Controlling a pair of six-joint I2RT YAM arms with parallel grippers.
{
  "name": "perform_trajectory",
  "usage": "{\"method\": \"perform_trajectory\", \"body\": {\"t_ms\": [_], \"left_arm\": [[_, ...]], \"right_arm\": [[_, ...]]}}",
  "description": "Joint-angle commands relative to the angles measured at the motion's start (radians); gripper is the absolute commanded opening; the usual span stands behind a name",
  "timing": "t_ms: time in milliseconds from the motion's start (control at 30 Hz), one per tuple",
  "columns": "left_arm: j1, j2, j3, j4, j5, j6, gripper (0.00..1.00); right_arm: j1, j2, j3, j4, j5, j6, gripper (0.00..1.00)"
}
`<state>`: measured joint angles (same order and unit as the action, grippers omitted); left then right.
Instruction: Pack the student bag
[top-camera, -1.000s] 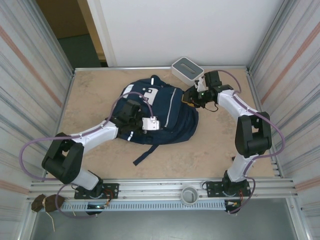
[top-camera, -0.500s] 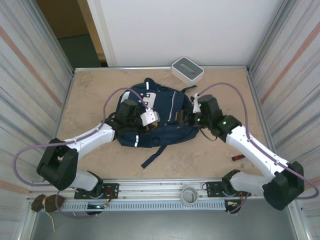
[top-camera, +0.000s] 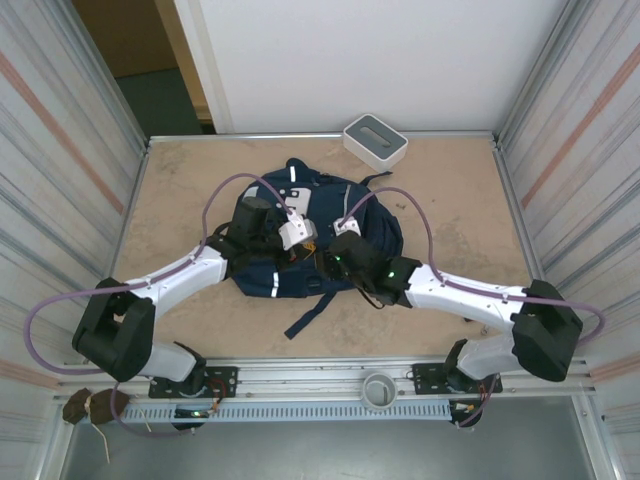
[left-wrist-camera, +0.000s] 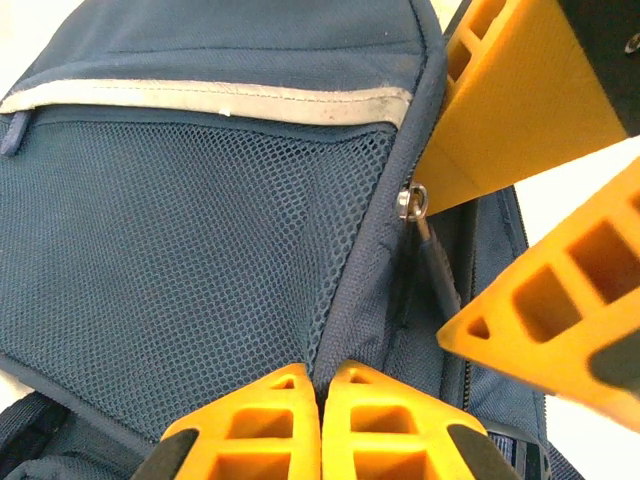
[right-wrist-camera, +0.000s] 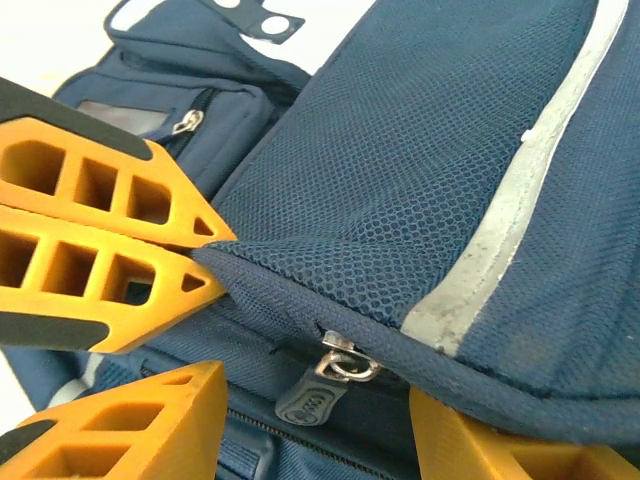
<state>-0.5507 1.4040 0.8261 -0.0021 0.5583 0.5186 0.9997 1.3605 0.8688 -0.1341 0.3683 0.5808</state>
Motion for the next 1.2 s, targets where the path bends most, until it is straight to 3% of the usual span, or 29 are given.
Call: {"method": "perform_trajectory", "body": {"t_ms": [0, 300, 600, 867, 1167], "left_arm": [[0.006, -0.053, 0.007, 0.042, 0.093, -0.032, 0.00], [0.021, -0.059, 0.000, 0.036, 0.088, -0.021, 0.00], [0.027, -0.057, -0.003, 0.020, 0.066, 0.003, 0.00], [0.053, -0.066, -0.015, -0.004, 0.046, 0.040, 0.00], [0.081, -0.073, -0.036, -0.052, -0.012, 0.123, 0.00]], "right_arm": [[0.018, 0.048, 0.049, -0.010, 0.184, 0.050, 0.49], [0.019, 0.067, 0.065, -0.085, 0.269, 0.038, 0.19], [-0.036, 0.032, 0.030, -0.071, 0.133, -0.054, 0.02], [-0.130, -0.089, -0.041, -0.105, 0.005, -0.094, 0.00], [-0.308, -0.156, -0.056, -0.154, -0.326, -0.124, 0.00]]}}
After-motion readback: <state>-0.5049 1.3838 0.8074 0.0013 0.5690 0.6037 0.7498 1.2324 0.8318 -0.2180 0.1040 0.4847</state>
